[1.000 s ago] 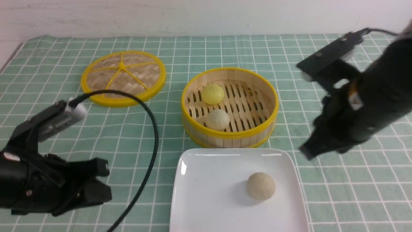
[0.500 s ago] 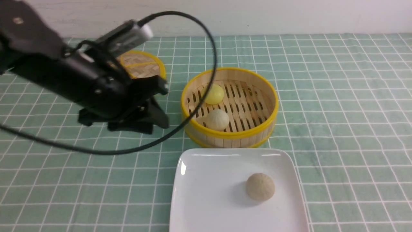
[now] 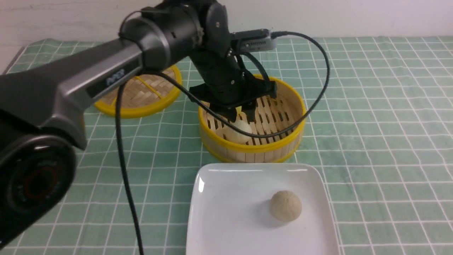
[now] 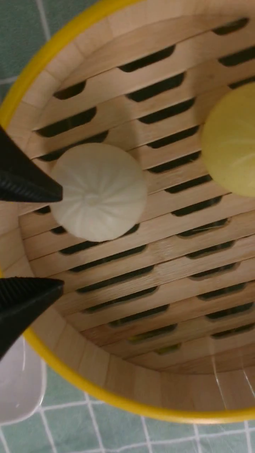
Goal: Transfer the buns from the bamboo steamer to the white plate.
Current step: 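Reach into the bamboo steamer and grasp a bun with the left gripper, then carry the bun from the bamboo steamer to the plate with the left gripper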
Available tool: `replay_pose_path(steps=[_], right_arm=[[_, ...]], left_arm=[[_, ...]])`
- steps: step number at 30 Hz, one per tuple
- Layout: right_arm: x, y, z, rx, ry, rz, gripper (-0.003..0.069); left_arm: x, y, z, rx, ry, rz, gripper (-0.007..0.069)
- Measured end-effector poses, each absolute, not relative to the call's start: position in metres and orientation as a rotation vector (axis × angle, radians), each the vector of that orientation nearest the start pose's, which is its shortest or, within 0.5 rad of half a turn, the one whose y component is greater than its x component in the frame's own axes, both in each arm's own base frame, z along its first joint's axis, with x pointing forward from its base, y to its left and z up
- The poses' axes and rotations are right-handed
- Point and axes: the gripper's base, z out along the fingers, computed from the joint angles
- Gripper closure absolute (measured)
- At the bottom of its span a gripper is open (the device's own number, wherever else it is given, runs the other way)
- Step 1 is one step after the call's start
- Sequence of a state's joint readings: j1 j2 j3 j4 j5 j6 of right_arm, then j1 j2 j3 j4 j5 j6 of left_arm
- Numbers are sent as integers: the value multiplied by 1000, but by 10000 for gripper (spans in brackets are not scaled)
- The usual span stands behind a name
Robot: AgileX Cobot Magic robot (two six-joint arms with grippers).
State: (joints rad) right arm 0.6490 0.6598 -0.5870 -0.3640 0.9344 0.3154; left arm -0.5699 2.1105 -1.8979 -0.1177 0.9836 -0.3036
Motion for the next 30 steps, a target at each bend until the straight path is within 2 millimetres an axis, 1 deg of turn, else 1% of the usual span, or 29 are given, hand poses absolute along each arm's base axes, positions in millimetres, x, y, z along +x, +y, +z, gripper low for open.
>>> replay_pose_path(steps=[3, 4, 7, 10, 11, 13, 14, 16, 17, 18, 20, 21, 22, 26, 28, 30], right_arm=[[100, 43, 285, -540, 2345, -16, 659], [100, 43, 285, -540, 2345, -16, 659], [100, 43, 285, -540, 2345, -16, 657], [100, 43, 285, -540, 2345, -16, 657], [100, 43, 285, -540, 2345, -16, 655], [100, 43, 285, -540, 2345, -16, 653], [100, 43, 285, -540, 2345, -16, 653], [100, 43, 285, -540, 2345, -16, 650], [100, 43, 285, -540, 2345, -17, 650], [100, 43, 285, -541, 2343, -22, 648], [101, 43, 285, -544, 2339, -29, 647], [101, 43, 285, -545, 2335, -34, 647], [101, 43, 285, -546, 2334, -36, 647], [101, 42, 285, -547, 2330, -38, 643], [101, 43, 286, -547, 2329, -37, 643], [102, 43, 286, -547, 2327, -36, 641]], left_arm=[[398, -264, 243, 329, 2731, -358, 305], [398, -264, 242, 329, 2732, -355, 305], [402, -264, 231, 344, 2745, -310, 305], [404, -265, 222, 351, 2763, -287, 322], [404, -265, 220, 352, 2769, -283, 342], [402, -264, 217, 371, 2793, -264, 438], [402, -263, 217, 374, 2794, -262, 448], [401, -263, 221, 400, 2794, -266, 538], [399, -263, 225, 424, 2793, -273, 576], [395, -262, 235, 451, 2782, -297, 594], [389, -260, 252, 481, 2767, -324, 596], [382, -257, 271, 501, 2739, -346, 596], [376, -253, 285, 523, 2727, -351, 596], [350, -236, 335, 594, 2680, -338, 596], [342, -230, 350, 612, 2650, -331, 596], [335, -225, 356, 616, 2643, -329, 596]])
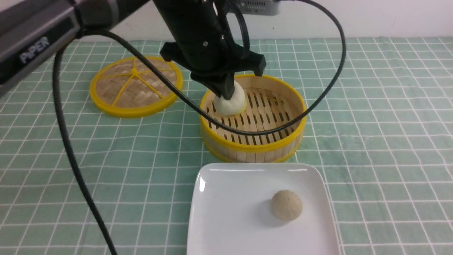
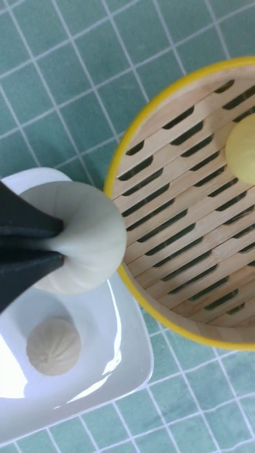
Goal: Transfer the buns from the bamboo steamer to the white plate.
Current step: 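Carry the bun from the bamboo steamer to the plate with the left gripper, then reach into the bamboo steamer and grasp a bun with the left gripper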
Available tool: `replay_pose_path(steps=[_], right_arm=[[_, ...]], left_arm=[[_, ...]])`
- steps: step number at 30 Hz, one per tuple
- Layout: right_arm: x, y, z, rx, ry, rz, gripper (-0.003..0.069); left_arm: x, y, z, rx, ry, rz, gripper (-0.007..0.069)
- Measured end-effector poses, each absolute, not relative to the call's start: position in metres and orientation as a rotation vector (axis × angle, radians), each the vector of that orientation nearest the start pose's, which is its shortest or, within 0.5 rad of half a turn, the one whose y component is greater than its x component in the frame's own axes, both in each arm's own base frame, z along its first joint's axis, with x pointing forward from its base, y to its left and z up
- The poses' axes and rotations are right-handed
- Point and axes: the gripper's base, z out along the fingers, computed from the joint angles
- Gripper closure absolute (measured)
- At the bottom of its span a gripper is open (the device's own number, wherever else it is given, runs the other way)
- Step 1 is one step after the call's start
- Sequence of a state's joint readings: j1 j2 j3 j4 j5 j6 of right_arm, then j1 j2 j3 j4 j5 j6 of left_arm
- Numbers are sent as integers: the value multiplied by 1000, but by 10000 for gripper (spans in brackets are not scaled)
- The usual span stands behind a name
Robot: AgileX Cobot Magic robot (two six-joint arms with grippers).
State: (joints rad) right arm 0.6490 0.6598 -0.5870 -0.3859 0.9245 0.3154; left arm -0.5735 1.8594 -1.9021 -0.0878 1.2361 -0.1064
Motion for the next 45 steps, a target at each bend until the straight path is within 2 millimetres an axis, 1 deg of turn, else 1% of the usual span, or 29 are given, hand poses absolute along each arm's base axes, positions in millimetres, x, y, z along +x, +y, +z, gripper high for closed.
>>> replay_pose_path(steps=[1, 4, 5, 6, 7, 8, 9, 10, 11, 12, 13, 15, 17, 20, 23, 26, 29, 30, 31, 32, 33, 34, 37, 38, 39, 40, 41, 43, 45], right_arm=[[102, 43, 286, -547, 2327, -37, 639], [102, 43, 286, -548, 2322, -33, 637], [102, 43, 286, -548, 2314, -27, 636], [102, 44, 287, -548, 2311, -26, 636], [102, 44, 287, -548, 2310, -25, 634], [102, 44, 287, -548, 2310, -25, 633], [102, 44, 287, -548, 2310, -25, 632], [102, 44, 287, -548, 2310, -25, 631], [102, 44, 287, -548, 2310, -25, 630], [102, 44, 287, -548, 2309, -24, 629], [102, 44, 287, -548, 2309, -24, 628], [102, 44, 287, -548, 2309, -24, 625], [102, 44, 287, -548, 2309, -24, 624], [102, 44, 287, -548, 2309, -24, 624], [102, 44, 287, -548, 2309, -24, 622], [103, 44, 287, -548, 2307, -21, 618], [102, 44, 287, -546, 2309, -13, 615], [102, 45, 287, -545, 2310, -10, 615], [102, 45, 287, -545, 2310, -8, 613], [102, 45, 287, -545, 2310, -8, 613], [102, 45, 287, -545, 2310, -7, 611], [102, 45, 287, -545, 2310, -7, 610], [102, 45, 287, -545, 2310, -7, 606], [102, 45, 287, -544, 2312, -4, 605], [102, 45, 287, -542, 2313, 2, 604], [102, 46, 286, -540, 2316, 10, 603], [102, 46, 286, -538, 2317, 20, 602], [102, 47, 287, -538, 2311, 27, 601], [102, 47, 287, -537, 2309, 31, 599]], left_arm=[[331, -224, 355, 617, 2654, -338, 594], [324, -225, 337, 624, 2733, -389, 594], [319, -226, 323, 631, 2792, -418, 592], [317, -227, 313, 635, 2831, -448, 592], [312, -228, 296, 648, 2893, -474, 591], [311, -229, 290, 654, 2913, -487, 589], [308, -229, 273, 665, 2970, -494, 585], [307, -229, 266, 680, 2992, -489, 582], [306, -228, 253, 695, 3028, -469, 573], [306, -227, 246, 703, 3045, -456, 566], [307, -227, 236, 714, 3071, -423, 550], [309, -227, 227, 715, 3089, -403, 520], [312, -229, 217, 710, 3110, -398, 463], [314, -231, 209, 684, 3133, -410, 364], [315, -233, 209, 672, 3123, -420, 273], [319, -235, 216, 673, 3094, -431, 204], [324, -237, 226, 680, 3047, -428, 175], [330, -239, 236, 685, 3003, -420, 174], [334, -240, 242, 687, 2966, -405, 179], [334, -239, 242, 688, 2965, -398, 179], [344, -240, 254, 660, 2881, -361, 204], [349, -240, 259, 635, 2839, -324, 222], [369, -238, 272, 460, 2714, -228, 336], [373, -238, 273, 430, 2697, -200, 356], [379, -237, 272, 384, 2679, -175, 411], [387, -237, 274, 355, 2651, -141, 492], [394, -237, 273, 343, 2640, -120, 545], [402, -237, 275, 331, 2626, -115, 594], [410, -239, 278, 324, 2619, -127, 615]])
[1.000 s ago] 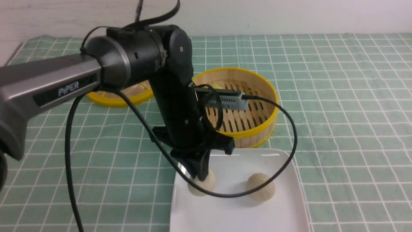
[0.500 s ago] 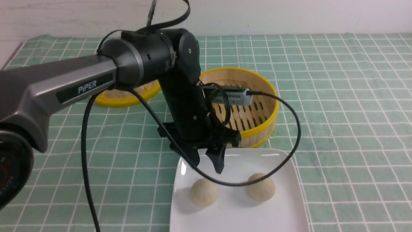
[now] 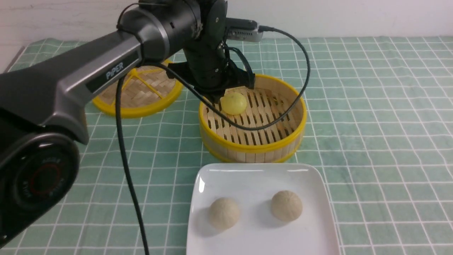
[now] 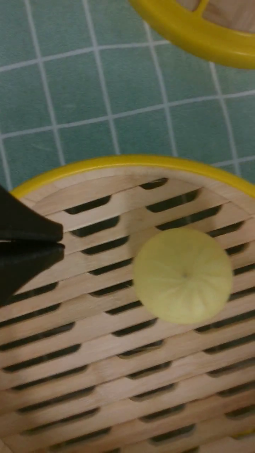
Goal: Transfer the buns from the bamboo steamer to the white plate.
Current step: 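Reach into the bamboo steamer and grasp a bun with the left gripper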
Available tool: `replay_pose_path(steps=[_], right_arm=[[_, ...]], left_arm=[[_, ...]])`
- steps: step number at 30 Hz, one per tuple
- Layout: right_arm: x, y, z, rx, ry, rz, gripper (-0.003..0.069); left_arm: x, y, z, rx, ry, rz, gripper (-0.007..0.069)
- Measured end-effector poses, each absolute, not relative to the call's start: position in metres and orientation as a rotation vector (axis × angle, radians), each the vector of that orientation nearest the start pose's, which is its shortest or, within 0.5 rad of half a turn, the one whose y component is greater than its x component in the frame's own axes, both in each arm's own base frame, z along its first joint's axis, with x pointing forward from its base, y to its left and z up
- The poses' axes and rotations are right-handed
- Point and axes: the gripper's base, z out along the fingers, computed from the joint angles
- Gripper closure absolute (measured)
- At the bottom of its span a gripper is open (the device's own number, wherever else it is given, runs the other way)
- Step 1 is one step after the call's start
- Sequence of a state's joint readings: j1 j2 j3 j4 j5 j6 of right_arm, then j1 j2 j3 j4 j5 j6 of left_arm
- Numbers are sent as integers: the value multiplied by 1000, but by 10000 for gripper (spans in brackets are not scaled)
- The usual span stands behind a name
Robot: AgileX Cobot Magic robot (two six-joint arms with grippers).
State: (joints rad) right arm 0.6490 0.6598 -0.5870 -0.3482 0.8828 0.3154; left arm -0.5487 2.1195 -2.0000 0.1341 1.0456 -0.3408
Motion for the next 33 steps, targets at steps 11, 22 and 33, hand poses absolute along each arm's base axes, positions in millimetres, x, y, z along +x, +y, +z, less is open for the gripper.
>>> replay_pose_path(steps=[11, 22, 33], right_arm=[[101, 48, 287, -531, 2315, 53, 582], [101, 49, 287, -530, 2316, 58, 568], [101, 49, 287, -530, 2315, 59, 561]], left_arm=[[458, -249, 260, 312, 2565, -492, 522], [471, -255, 214, 334, 2606, -458, 174], [471, -250, 240, 367, 2547, -386, 84]])
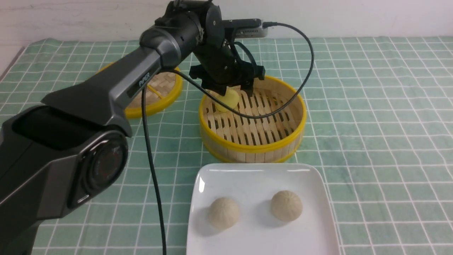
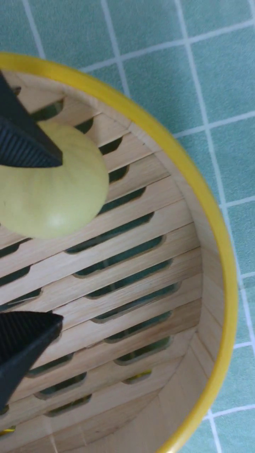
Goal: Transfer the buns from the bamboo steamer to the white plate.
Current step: 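Reach into the bamboo steamer and grasp a bun with the left gripper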
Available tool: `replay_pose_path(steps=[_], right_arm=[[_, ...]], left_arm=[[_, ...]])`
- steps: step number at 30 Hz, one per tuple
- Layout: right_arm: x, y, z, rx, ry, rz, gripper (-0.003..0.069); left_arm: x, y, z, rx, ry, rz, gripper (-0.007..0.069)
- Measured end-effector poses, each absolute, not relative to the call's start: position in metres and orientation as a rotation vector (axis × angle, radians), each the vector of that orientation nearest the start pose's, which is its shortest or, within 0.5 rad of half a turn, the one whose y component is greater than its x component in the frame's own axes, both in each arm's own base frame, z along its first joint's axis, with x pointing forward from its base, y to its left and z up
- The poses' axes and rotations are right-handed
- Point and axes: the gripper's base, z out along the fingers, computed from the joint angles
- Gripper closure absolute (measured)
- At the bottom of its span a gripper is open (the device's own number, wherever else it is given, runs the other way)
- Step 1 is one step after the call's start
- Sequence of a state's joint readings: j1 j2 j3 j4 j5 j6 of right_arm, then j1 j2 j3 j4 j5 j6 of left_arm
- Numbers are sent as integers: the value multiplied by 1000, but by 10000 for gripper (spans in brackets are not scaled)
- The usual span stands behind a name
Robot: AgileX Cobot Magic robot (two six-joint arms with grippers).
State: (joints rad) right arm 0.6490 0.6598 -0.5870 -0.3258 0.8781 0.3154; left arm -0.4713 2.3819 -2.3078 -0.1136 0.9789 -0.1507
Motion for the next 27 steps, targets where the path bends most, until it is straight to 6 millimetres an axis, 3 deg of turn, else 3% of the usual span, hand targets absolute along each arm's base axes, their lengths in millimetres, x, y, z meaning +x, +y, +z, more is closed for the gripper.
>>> replay_pose_path(steps=[7, 11, 15, 19, 23, 27], right_arm=[[101, 49, 287, -530, 2314, 60, 555], [101, 49, 287, -530, 2313, 59, 551], [101, 49, 287, -530, 2313, 59, 548], [101, 49, 287, -530, 2312, 59, 542], [101, 49, 287, -530, 2312, 59, 538], [101, 49, 287, -530, 2312, 59, 534]], left_arm=[[471, -246, 249, 386, 2542, -332, 84], [472, -246, 240, 392, 2562, -315, 84], [476, -248, 218, 399, 2603, -292, 92], [477, -249, 199, 390, 2664, -285, 207], [472, -249, 203, 390, 2705, -301, 534], [466, -246, 222, 402, 2701, -303, 593]])
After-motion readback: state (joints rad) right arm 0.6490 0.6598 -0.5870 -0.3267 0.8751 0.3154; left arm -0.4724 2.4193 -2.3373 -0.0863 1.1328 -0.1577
